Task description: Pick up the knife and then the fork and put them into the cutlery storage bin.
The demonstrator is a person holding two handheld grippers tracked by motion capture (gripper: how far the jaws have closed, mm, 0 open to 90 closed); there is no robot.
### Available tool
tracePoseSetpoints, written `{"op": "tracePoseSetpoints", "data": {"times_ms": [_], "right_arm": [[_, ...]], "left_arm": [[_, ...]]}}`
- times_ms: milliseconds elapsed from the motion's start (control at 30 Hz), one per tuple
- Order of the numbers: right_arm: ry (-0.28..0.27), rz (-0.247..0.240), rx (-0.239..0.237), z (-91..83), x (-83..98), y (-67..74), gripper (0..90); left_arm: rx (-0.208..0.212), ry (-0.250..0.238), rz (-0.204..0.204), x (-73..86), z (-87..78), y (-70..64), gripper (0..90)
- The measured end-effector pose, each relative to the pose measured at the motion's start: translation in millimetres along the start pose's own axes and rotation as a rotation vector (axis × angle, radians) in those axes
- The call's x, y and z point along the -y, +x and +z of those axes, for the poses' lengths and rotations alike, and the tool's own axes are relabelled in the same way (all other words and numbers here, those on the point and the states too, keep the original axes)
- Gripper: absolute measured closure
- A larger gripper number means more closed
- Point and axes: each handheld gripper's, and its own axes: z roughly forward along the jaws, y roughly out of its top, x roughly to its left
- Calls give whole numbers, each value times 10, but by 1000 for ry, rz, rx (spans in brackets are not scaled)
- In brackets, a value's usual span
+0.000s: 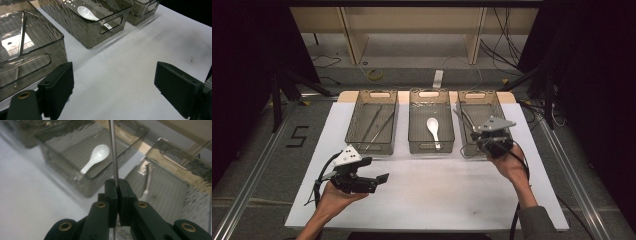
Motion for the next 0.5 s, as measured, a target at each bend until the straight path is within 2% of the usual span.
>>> {"op": "tracePoseSetpoints", "data": {"times_ms": [267,500], "right_arm": [[60,120,56,234,-205,-413,879],[133,217,87,524,-207,-625,879]], "left_arm": [[-23,-65,-11,46,-152,29,154],[-25,-98,-36,83,-182,65,154]]}}
